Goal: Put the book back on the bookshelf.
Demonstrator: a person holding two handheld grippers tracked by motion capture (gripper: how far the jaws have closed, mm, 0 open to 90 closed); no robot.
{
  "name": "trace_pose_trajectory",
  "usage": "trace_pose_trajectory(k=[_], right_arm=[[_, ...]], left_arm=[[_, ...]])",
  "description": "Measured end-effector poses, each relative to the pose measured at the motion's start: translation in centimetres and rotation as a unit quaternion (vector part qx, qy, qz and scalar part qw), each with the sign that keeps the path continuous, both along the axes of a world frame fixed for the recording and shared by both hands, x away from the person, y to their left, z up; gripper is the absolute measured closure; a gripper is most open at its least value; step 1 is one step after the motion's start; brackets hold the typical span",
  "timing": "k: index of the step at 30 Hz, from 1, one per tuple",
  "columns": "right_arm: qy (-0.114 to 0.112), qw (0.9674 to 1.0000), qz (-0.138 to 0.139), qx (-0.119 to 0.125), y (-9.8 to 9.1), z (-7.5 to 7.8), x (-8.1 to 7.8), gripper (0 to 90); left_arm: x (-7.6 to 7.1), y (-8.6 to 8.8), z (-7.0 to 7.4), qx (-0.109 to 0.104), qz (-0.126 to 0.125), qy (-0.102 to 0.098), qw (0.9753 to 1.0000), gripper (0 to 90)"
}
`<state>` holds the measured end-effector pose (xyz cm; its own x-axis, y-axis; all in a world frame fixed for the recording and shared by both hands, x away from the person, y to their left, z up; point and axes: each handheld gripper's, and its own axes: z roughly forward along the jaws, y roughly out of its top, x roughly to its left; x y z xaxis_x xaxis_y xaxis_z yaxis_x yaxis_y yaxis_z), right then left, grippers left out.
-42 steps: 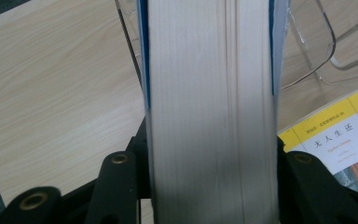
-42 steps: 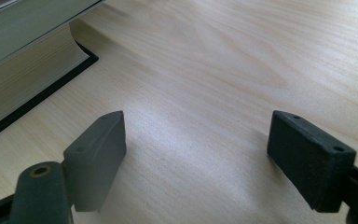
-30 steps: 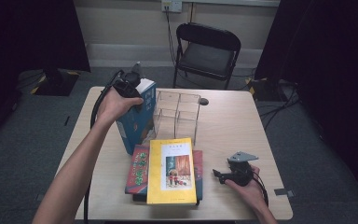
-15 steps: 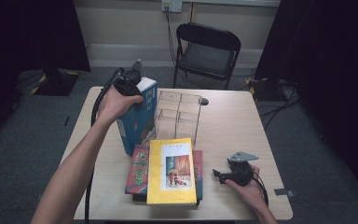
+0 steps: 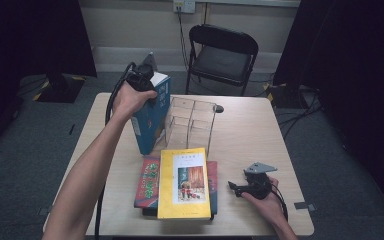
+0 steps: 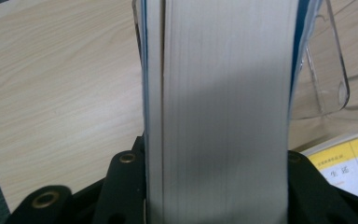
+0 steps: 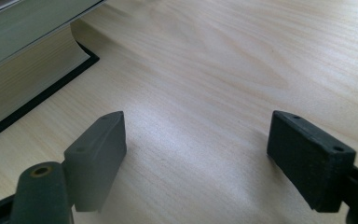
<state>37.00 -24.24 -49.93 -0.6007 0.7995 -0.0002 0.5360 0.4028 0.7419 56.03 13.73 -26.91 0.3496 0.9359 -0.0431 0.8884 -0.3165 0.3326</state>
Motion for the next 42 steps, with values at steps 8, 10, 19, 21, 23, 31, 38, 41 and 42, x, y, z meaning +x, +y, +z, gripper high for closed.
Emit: trace_pose_trajectory(k=[8,10,19,21,23,31,38,41,42], right_arm=[[0.001,1.0,0.003,0.0,0.0,0.0,0.0,19.6],[0.001,1.0,0.004,0.0,0.0,0.0,0.0,19.5],[0.0,1.0,0.007,0.0,0.1,0.0,-0.2,19.6],[0.001,1.0,0.006,0.0,0.1,0.0,-0.2,19.6],[0.001,1.0,0.006,0.001,0.1,0.0,-0.2,19.6],[0.001,1.0,0.006,0.001,0.1,0.0,-0.2,19.6],[0.001,1.0,0.006,0.0,0.1,0.0,-0.2,19.6],[0.001,1.0,0.006,0.0,0.1,0.0,-0.2,19.6],[0.001,1.0,0.006,0.0,0.1,0.0,-0.2,19.6]], left_arm=[[0.8,-0.6,-1.2,0.01,0.001,-0.001,1.0,61.3],[0.9,-0.6,-1.3,0.007,0.002,-0.001,1.0,61.2],[-0.1,0.9,-0.4,-0.004,0.009,-0.044,0.999,55.7],[-0.5,1.6,0.0,-0.018,0.007,-0.058,0.9981,54.5],[-0.8,2.3,0.0,-0.025,0.007,-0.07,0.9972,52.5],[-2.9,4.3,-0.9,-0.073,-0.009,-0.131,0.9887,46.0],[-5.7,5.5,-2.0,-0.109,-0.037,-0.195,0.9741,44.8],[-7.1,6.2,-2.5,-0.13,-0.046,-0.242,0.9603,45.2],[-7.4,6.3,-2.7,-0.14,-0.049,-0.245,0.9581,44.9]])
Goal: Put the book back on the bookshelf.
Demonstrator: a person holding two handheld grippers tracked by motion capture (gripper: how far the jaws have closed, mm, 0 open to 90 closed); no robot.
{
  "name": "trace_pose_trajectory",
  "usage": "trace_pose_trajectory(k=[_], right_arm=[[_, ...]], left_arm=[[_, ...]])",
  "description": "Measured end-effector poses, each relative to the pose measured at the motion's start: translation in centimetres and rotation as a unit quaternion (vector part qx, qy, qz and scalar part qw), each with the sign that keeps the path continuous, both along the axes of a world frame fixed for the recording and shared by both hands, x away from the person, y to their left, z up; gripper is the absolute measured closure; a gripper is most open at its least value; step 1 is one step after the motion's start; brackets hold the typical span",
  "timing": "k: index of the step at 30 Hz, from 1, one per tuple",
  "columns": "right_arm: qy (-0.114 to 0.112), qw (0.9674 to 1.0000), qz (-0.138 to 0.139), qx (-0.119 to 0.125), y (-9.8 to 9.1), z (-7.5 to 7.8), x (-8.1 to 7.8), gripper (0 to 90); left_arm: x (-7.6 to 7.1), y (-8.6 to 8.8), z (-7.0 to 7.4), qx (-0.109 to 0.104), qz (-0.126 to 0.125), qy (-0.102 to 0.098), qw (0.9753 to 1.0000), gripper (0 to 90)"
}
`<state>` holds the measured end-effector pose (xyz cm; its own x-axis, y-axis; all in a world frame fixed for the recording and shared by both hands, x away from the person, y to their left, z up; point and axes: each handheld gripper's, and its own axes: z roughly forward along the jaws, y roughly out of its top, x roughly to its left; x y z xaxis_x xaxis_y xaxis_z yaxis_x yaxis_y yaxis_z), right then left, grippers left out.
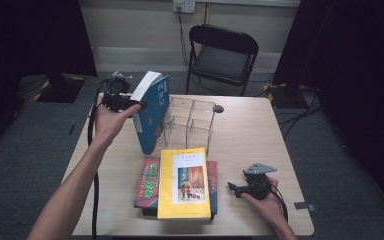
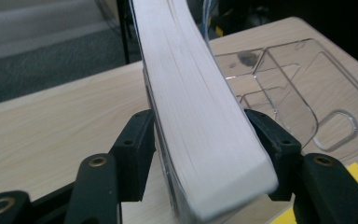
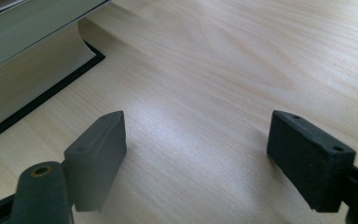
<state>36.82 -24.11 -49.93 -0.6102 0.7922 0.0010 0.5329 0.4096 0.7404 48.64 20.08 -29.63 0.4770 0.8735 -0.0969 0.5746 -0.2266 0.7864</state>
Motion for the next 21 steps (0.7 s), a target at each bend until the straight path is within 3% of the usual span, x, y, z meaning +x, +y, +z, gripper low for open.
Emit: trace_pose_trajectory(k=[8,13,19,21], right_arm=[[0.0,1.0,0.0,0.0,0.0,0.0,0.0,19.6],[0.0,1.0,-0.001,0.0,0.0,0.0,0.0,19.6],[0.0,1.0,-0.001,0.0,0.0,0.0,0.0,19.6],[0.0,1.0,-0.001,0.0,0.0,0.0,0.0,19.6]], left_arm=[[-1.4,0.9,-3.0,-0.045,-0.015,-0.021,0.9987,41.7],[-2.0,1.0,-4.8,-0.039,-0.025,-0.023,0.9986,44.1],[-2.6,1.4,-5.7,-0.051,-0.034,-0.025,0.9978,43.7],[-2.8,1.3,-5.9,-0.044,-0.038,-0.023,0.9981,44.6]])
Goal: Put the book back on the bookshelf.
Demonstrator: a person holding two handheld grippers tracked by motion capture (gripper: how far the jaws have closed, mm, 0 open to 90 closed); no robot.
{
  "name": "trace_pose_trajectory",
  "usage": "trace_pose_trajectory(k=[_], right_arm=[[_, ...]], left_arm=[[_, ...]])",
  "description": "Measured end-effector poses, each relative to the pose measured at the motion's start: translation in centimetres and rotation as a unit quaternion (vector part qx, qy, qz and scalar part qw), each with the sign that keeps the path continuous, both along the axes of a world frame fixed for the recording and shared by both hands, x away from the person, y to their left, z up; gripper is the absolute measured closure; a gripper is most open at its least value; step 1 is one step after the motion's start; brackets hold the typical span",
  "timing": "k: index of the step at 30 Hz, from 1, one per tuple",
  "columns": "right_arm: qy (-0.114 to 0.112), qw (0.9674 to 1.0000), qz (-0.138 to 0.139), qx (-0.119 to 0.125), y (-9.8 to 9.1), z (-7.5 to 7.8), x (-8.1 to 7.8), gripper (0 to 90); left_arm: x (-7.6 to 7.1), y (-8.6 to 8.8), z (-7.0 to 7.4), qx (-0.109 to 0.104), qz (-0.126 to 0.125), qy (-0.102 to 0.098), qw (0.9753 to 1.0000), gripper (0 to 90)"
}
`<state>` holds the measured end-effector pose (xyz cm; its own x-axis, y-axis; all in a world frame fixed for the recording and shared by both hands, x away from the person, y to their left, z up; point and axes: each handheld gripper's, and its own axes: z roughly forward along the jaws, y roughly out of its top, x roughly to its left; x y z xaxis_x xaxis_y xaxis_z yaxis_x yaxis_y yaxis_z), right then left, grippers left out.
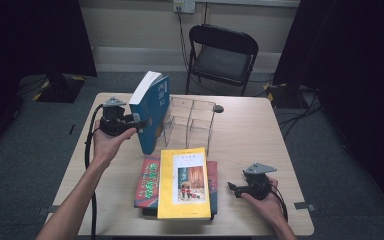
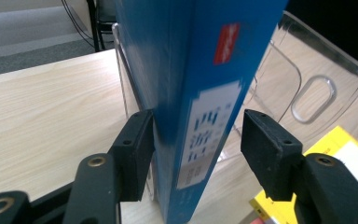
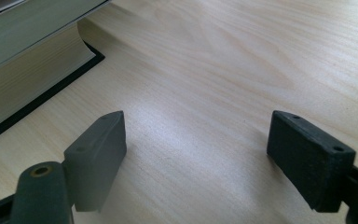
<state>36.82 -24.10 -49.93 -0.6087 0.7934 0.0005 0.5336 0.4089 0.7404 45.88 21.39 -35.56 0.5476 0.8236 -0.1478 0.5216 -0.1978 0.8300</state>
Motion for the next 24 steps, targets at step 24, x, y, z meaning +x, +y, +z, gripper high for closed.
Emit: trace_pose_trajectory(k=[24], right_arm=[[0.0,1.0,-0.001,0.0,0.0,0.0,0.0,19.6]], left_arm=[[-1.1,-0.3,-0.6,-0.008,-0.013,0.003,0.9999,45.0]])
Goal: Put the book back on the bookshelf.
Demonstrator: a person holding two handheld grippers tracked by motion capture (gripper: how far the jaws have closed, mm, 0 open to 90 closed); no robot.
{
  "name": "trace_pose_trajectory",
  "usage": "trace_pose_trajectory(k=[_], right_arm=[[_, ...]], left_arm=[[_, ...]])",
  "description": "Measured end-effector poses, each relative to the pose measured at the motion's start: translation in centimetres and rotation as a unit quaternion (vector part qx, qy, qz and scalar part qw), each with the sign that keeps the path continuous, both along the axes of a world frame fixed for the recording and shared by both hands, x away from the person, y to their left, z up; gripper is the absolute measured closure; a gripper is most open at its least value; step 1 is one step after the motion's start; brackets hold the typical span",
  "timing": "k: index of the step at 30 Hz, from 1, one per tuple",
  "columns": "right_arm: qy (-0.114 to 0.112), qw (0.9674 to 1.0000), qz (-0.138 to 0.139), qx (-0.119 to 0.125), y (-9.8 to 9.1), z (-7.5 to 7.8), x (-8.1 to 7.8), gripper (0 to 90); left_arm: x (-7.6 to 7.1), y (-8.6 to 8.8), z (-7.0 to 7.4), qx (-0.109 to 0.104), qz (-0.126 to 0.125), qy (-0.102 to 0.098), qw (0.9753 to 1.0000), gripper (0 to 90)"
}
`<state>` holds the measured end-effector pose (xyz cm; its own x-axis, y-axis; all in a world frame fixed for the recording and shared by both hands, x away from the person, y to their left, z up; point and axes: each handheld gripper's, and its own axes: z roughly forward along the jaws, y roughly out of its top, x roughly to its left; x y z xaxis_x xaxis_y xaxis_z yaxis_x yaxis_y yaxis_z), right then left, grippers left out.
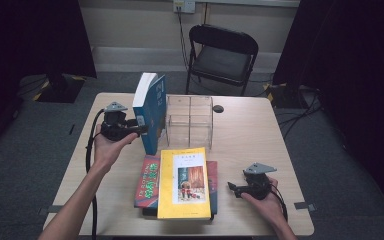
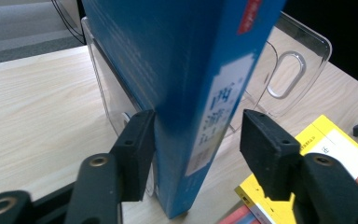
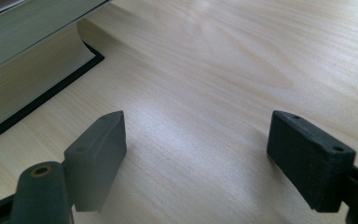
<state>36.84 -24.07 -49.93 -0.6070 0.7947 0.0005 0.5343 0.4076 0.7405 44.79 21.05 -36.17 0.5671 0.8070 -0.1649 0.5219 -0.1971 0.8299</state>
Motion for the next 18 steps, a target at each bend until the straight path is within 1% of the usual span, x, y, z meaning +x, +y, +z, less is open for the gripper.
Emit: trace_pose_trajectory(k=[4,7,8,9,10,11,12,13,15,16,17,18], right_arm=[[0.0,1.0,0.0,0.0,0.0,0.0,0.0,19.6],[0.0,1.0,0.0,0.0,0.0,0.0,0.0,19.6],[0.0,1.0,-0.001,0.0,0.0,0.0,0.0,19.5],[0.0,1.0,-0.002,0.0,0.0,0.0,0.0,19.5],[0.0,1.0,-0.003,0.0,0.1,0.0,0.0,19.6],[0.0,1.0,-0.003,0.0,0.1,0.0,0.0,19.6],[0.0,1.0,-0.004,0.0,0.1,0.0,0.0,19.8],[0.003,1.0,-0.003,-0.003,0.2,0.1,0.0,21.2],[0.009,1.0,-0.001,-0.003,0.4,0.4,0.0,24.6],[0.014,0.9999,0.001,-0.001,0.5,0.5,0.0,24.8],[0.016,0.9999,0.003,-0.001,0.6,0.6,0.0,25.0],[0.014,0.9999,-0.001,-0.004,0.8,0.9,0.0,26.4]], left_arm=[[-0.4,0.2,-0.3,-0.006,0.009,-0.002,0.9999,42.5],[-1.1,0.9,-0.7,-0.014,0.016,0.001,0.9998,42.0],[-1.4,1.1,-0.8,-0.016,0.014,0.0,0.9998,42.0],[-1.7,1.2,-0.9,-0.015,0.015,0.001,0.9998,42.0],[-2.0,1.3,-1.1,-0.007,0.016,0.004,0.9998,42.4],[-2.4,1.5,-1.3,-0.001,0.017,0.007,0.9998,44.2],[-2.7,1.6,-1.6,0.0,0.016,0.012,0.9998,45.1],[-3.0,1.8,-1.8,-0.004,0.011,0.019,0.9998,47.5],[-3.7,2.2,-2.3,-0.013,0.008,0.025,0.9996,51.0],[-4.0,2.2,-2.5,-0.015,0.001,0.03,0.9994,54.6],[-4.5,2.0,-2.7,-0.007,-0.004,0.033,0.9994,55.4],[-4.9,1.9,-2.8,-0.002,-0.005,0.027,0.9996,55.4]])
